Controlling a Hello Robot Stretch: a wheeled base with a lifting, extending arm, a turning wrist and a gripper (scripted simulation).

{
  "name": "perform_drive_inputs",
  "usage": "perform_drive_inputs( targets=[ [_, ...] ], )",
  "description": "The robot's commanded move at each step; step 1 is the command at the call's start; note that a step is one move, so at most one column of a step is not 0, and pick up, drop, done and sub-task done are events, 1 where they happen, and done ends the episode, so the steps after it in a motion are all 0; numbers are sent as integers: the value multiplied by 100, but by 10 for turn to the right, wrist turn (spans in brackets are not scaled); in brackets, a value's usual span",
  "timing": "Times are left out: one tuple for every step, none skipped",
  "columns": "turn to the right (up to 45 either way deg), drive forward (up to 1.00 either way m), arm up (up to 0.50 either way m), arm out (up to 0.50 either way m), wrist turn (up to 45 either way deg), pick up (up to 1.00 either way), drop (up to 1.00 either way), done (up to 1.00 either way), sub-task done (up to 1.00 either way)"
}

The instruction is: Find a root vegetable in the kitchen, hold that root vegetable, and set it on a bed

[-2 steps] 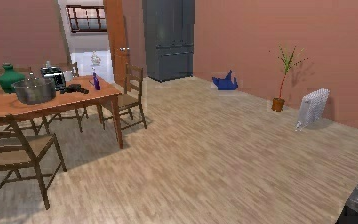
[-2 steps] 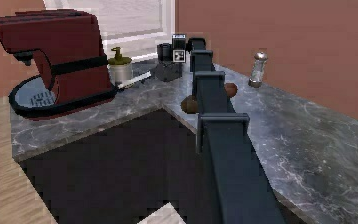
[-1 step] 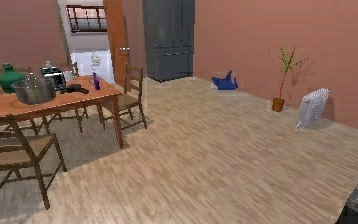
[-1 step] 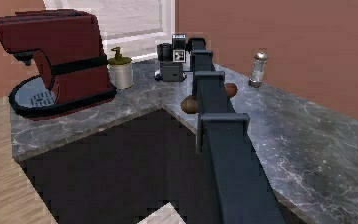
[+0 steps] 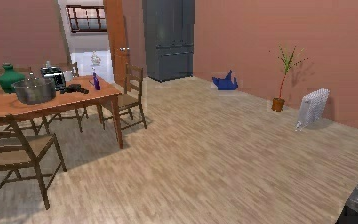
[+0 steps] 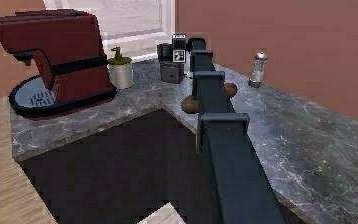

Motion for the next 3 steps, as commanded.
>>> perform_drive_inputs(
  targets=[
    [0,0,-12,0,0,0,0,0,0],
    [0,0,0,0,0,100,0,0,0],
    [0,0,10,0,0,0,0,0,0]
  ],
)
